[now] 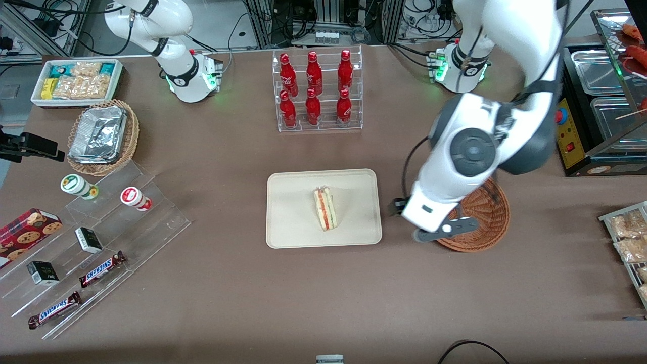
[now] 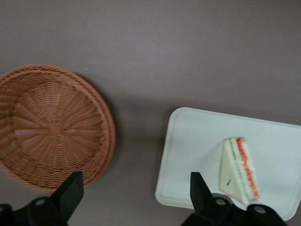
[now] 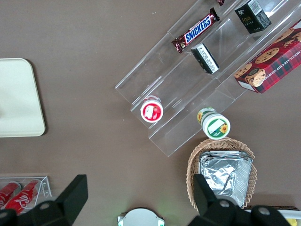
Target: Place sandwich from basket to tray
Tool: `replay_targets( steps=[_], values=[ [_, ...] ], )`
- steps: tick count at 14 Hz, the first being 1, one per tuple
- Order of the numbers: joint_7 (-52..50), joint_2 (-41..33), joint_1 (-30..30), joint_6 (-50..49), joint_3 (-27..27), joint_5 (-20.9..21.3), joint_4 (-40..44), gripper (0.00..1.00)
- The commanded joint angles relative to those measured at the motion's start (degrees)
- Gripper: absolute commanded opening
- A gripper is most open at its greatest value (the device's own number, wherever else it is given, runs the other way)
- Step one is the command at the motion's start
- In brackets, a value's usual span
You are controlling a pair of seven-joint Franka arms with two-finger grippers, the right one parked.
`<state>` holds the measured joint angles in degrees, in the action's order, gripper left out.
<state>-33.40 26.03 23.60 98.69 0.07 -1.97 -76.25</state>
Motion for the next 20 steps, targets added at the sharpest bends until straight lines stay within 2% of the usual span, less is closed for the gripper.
replay_targets(
  steps=[1, 4, 6, 8, 13, 16, 20],
  values=[
    [5.08, -4.23, -1.53, -0.61, -0.25, 0.39, -4.51, 1.0],
    [8.33, -10.27, -4.07, -0.34, -0.16, 2.41, -10.29, 1.0],
    [14.73, -13.71, -6.45, -1.65, -0.42, 2.15, -12.6, 1.0],
    [17.65, -16.44, -11.79, -6.12, -2.08, 0.75, -12.61, 1.0],
    [31.36, -23.21, -22.7, -13.26, -6.05, 0.48, -12.61, 1.0],
    [33.04, -26.2, -25.35, -17.55, -6.31, 0.65, -12.43, 1.0],
    [32.17, -28.14, -25.62, -20.64, -5.79, 1.36, -12.61, 1.0]
  ],
)
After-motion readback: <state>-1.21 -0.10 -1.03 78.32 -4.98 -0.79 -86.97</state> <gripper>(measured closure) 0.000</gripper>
